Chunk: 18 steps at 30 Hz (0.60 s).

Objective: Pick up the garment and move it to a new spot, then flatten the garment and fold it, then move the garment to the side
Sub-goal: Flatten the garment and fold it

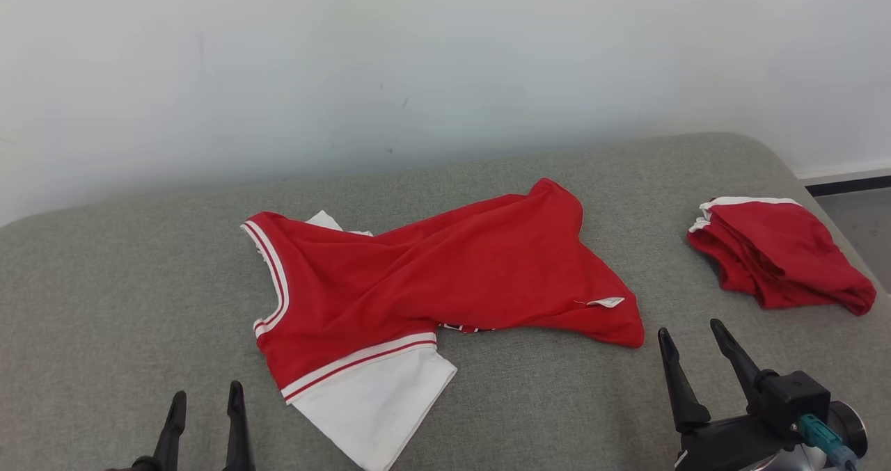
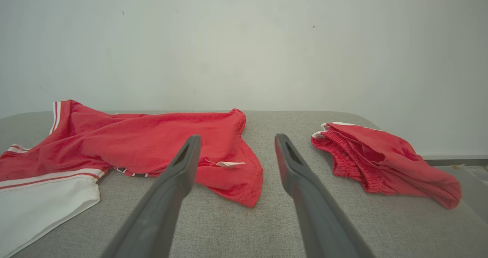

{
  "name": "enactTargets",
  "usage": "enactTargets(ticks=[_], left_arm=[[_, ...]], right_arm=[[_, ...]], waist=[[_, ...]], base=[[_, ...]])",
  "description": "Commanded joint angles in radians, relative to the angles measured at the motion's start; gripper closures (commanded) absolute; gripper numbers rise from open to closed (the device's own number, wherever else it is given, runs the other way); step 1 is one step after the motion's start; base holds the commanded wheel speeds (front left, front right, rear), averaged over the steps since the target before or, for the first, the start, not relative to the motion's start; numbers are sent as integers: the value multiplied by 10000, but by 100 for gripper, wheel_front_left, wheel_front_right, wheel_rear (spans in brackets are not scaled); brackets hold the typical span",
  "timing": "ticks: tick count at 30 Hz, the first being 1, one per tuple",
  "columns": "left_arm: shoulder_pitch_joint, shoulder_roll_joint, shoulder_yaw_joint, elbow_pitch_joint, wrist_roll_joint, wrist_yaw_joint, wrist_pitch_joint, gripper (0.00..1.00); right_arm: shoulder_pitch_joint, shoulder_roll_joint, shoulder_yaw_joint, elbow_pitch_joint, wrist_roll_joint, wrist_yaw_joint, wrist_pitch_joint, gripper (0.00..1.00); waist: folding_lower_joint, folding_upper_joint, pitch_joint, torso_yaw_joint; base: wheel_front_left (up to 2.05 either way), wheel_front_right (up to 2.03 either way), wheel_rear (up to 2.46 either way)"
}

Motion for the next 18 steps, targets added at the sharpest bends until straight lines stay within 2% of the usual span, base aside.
enactTargets(ticks=[1, 10, 12, 14, 18], left_arm=[[99, 2, 11, -32, -20, 45, -1, 0], [79, 2, -250, -40, -55, 85, -2, 0], [43, 0, -485, 65, -106, -25, -1, 0], [-62, 3, -791, 289, -136, -117, -2, 0], [-453, 5, -1339, 1193, -362, -245, 104, 0]], right_arm=[[-56, 39, -21, 40, -47, -27, -64, 0], [-383, -141, 139, 241, 97, -27, 105, 0], [-631, -248, 184, 392, 277, -27, 383, 0], [-998, -377, 222, 628, 513, -27, 900, 0], [-2004, -798, 339, 1495, 1029, -27, 2648, 0]], waist=[[0, 0, 9, 7], [0, 0, 100, -48], [0, 0, 150, -48], [0, 0, 230, -42], [0, 0, 444, 9]], base=[[0, 0, 0], [0, 0, 0], [0, 0, 0], [0, 0, 0], [0, 0, 0]])
